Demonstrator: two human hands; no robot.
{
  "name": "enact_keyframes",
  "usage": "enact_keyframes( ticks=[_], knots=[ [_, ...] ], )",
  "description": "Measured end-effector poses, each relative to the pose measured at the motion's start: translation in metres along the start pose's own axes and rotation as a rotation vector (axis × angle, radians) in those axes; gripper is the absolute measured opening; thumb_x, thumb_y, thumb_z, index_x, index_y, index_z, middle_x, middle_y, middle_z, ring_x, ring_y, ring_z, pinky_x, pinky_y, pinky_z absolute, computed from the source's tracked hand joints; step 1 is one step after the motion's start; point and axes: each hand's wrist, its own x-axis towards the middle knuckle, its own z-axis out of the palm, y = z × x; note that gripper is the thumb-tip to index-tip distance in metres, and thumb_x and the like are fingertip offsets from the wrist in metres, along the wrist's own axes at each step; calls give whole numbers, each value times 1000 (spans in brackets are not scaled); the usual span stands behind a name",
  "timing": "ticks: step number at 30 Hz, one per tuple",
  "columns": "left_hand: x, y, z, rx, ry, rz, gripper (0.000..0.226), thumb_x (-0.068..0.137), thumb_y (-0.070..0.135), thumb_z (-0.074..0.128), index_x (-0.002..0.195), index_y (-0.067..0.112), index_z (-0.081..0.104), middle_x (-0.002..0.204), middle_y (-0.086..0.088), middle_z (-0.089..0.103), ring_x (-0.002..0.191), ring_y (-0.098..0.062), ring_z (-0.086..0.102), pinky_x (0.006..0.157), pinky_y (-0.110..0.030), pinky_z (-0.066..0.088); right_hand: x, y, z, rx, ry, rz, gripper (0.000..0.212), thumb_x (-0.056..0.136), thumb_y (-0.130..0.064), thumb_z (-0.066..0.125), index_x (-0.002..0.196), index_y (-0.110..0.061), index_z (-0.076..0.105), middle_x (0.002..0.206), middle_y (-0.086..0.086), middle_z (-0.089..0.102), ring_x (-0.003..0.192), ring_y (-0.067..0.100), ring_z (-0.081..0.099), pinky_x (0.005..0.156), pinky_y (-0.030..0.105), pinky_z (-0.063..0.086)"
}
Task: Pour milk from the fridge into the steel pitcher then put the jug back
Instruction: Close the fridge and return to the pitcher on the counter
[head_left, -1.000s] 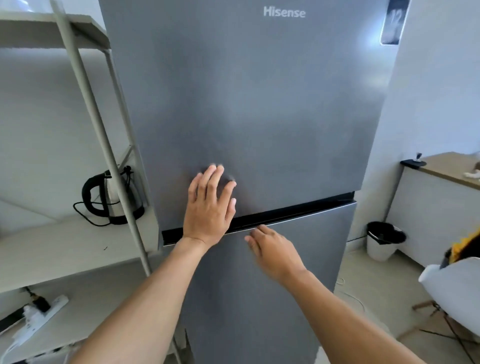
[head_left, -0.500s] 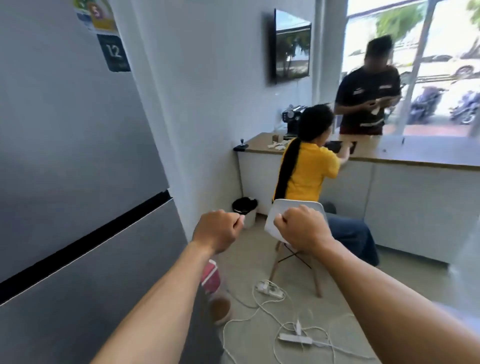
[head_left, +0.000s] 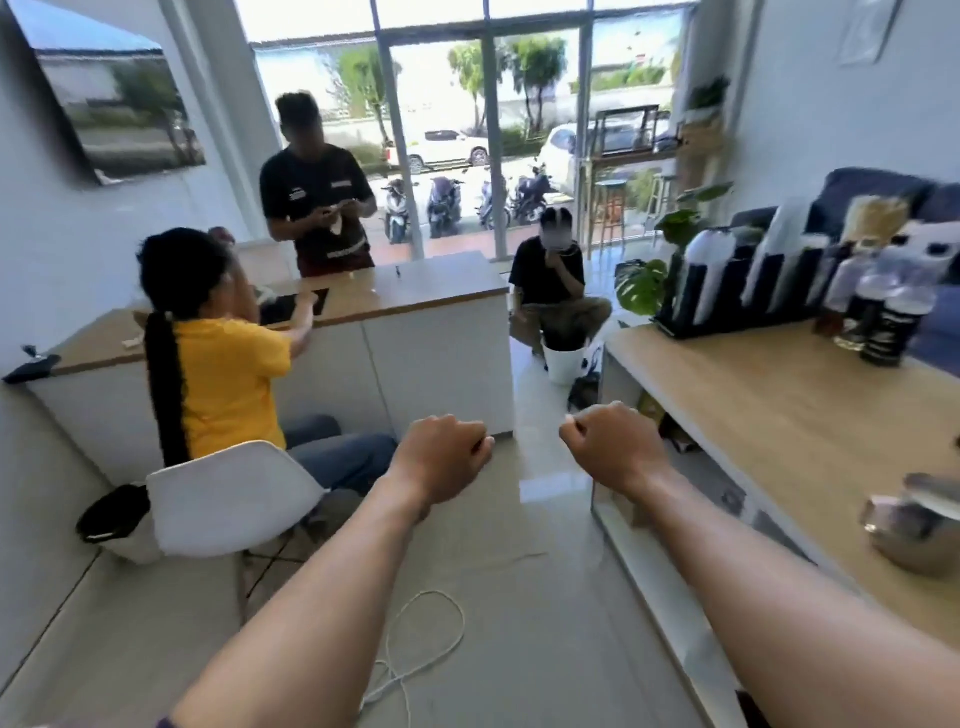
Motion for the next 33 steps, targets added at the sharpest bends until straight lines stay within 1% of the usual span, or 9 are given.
enact_keyframes(
  ticks=[3,5,8,12,16,21,27,31,33],
  knots=[
    [43,70,14,-102,-48,128,35,102,37,40,80,15,55,84,-10,67,71,-31,54,63,-33,31,-16,74,-24,-13,16,135,45,94,-35,40,54,-14,48,64,6,58,60,27,54,52,28,36],
    [64,106,18,-149,-63,208,34,102,34,40,76,14,51,81,-8,66,67,-26,48,63,-33,33,-24,107,-39,-23,33,202,41,95,-35,40,65,-12,55,67,7,57,64,29,55,55,30,38],
    [100,155,24,-175,-68,344,34,101,32,40,75,13,51,81,-8,67,67,-25,50,62,-33,34,-32,153,-58,-36,88,313,39,96,-36,40,76,-12,63,75,9,62,68,30,56,60,32,41],
    [139,208,26,-216,-78,476,31,100,30,41,75,15,49,82,-8,68,76,-31,62,64,-36,44,-48,200,-76,-39,121,417,38,97,-37,38,71,-16,57,76,8,63,72,30,58,61,34,41],
    [167,258,32,-231,-90,610,28,101,33,42,90,14,59,92,-5,70,83,-29,63,65,-34,40,-69,241,-87,-84,171,568,41,98,-38,36,69,-17,56,71,4,59,66,27,54,57,32,35],
    [203,314,51,-302,-118,768,24,101,35,44,100,17,60,101,-2,70,89,-27,65,67,-34,45,-87,285,-90,-194,225,750,43,95,-43,35,75,-18,63,83,9,68,80,32,63,62,34,40],
    [247,358,72,-368,-132,949,22,99,33,46,113,20,57,110,1,70,94,-26,65,74,-35,49,-96,318,-95,-179,325,942,33,97,-39,36,76,-17,47,69,2,57,67,27,54,54,33,32],
    [285,364,97,-388,-230,1030,40,96,42,52,132,26,46,127,3,63,109,-23,62,84,-37,51,-85,336,-86,-115,369,1049,18,96,-37,41,93,-20,47,82,-2,60,73,24,54,59,32,36],
    [307,364,113,-331,-291,1059,56,93,48,57,141,27,38,137,1,56,119,-23,57,92,-38,49,-79,343,-74,-78,399,1110,22,95,-35,43,108,-19,49,98,0,61,84,25,57,64,32,37]
  ],
)
